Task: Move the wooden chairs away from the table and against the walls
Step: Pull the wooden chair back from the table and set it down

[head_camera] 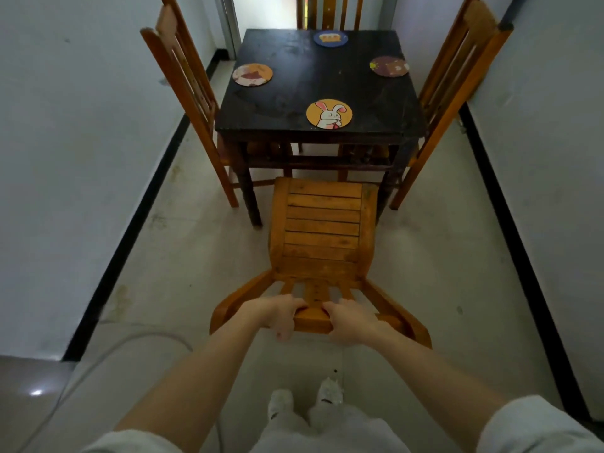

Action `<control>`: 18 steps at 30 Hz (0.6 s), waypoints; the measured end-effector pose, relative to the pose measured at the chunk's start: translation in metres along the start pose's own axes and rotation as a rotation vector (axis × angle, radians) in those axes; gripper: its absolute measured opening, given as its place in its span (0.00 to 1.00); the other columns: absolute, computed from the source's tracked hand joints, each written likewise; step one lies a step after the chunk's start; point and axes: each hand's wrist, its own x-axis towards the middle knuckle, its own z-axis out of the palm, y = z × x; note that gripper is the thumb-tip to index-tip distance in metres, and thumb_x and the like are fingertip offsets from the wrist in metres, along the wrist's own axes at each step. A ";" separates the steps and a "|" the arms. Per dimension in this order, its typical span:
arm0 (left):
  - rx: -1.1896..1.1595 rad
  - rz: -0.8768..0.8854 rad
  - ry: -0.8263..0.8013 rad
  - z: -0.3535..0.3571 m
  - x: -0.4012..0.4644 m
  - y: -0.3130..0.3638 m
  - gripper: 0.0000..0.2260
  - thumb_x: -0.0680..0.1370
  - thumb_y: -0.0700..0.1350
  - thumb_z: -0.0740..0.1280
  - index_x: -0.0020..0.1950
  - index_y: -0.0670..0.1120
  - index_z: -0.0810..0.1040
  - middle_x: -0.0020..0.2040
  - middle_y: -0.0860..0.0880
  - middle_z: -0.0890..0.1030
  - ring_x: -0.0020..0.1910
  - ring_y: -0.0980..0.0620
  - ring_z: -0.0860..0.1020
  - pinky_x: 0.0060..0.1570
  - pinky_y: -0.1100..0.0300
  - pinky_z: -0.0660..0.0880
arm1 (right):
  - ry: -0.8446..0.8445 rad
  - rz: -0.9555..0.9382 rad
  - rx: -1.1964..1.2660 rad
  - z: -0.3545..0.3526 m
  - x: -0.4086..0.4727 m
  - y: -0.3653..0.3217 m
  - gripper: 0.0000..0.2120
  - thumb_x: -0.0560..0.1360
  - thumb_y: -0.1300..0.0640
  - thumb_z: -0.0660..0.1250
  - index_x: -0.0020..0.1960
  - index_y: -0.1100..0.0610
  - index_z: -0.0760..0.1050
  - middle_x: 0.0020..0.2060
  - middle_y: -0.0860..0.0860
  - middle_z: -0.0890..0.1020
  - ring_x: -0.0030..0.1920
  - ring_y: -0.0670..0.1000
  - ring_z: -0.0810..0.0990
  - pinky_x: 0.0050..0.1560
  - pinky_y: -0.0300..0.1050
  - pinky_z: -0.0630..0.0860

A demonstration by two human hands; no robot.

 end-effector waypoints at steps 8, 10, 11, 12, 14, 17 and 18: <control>0.073 0.041 0.077 0.061 -0.024 -0.009 0.36 0.68 0.39 0.70 0.73 0.52 0.59 0.62 0.45 0.70 0.58 0.43 0.71 0.51 0.53 0.71 | -0.021 0.060 0.025 0.049 -0.031 -0.030 0.22 0.72 0.55 0.64 0.65 0.52 0.66 0.53 0.56 0.73 0.53 0.57 0.72 0.55 0.53 0.72; 0.084 0.063 0.061 0.072 -0.035 -0.013 0.36 0.68 0.39 0.70 0.73 0.53 0.59 0.63 0.45 0.69 0.58 0.44 0.71 0.51 0.53 0.70 | -0.007 0.072 0.024 0.059 -0.042 -0.041 0.22 0.72 0.55 0.65 0.65 0.52 0.66 0.52 0.55 0.74 0.50 0.55 0.73 0.51 0.51 0.73; 0.083 0.074 0.050 0.079 -0.040 -0.015 0.36 0.68 0.40 0.70 0.73 0.53 0.59 0.63 0.45 0.69 0.56 0.45 0.71 0.50 0.54 0.70 | 0.003 0.076 0.029 0.067 -0.048 -0.048 0.22 0.72 0.55 0.65 0.65 0.52 0.66 0.51 0.54 0.74 0.49 0.54 0.73 0.48 0.49 0.72; 0.081 0.084 0.047 0.086 -0.044 -0.017 0.35 0.68 0.40 0.70 0.73 0.53 0.60 0.62 0.45 0.70 0.54 0.46 0.71 0.49 0.54 0.70 | 0.013 0.078 0.034 0.073 -0.053 -0.052 0.22 0.72 0.54 0.65 0.64 0.51 0.67 0.50 0.54 0.73 0.48 0.53 0.72 0.46 0.48 0.71; 0.094 0.114 0.052 0.098 -0.053 -0.020 0.34 0.68 0.41 0.70 0.72 0.53 0.61 0.61 0.46 0.70 0.50 0.49 0.69 0.48 0.55 0.69 | 0.034 0.082 0.051 0.084 -0.065 -0.060 0.21 0.72 0.55 0.66 0.64 0.51 0.67 0.48 0.52 0.72 0.47 0.52 0.71 0.44 0.46 0.68; 0.133 0.160 0.041 0.115 -0.066 -0.019 0.34 0.68 0.42 0.71 0.72 0.52 0.62 0.60 0.45 0.71 0.48 0.49 0.69 0.47 0.55 0.69 | 0.025 0.085 0.058 0.097 -0.083 -0.068 0.21 0.72 0.56 0.65 0.64 0.50 0.67 0.48 0.52 0.72 0.48 0.52 0.72 0.45 0.46 0.69; 0.149 0.164 0.033 0.120 -0.070 -0.017 0.34 0.68 0.43 0.71 0.72 0.52 0.62 0.60 0.45 0.71 0.48 0.49 0.69 0.47 0.55 0.68 | 0.018 0.084 0.052 0.101 -0.089 -0.070 0.21 0.72 0.56 0.65 0.64 0.50 0.67 0.49 0.53 0.73 0.49 0.53 0.73 0.47 0.47 0.70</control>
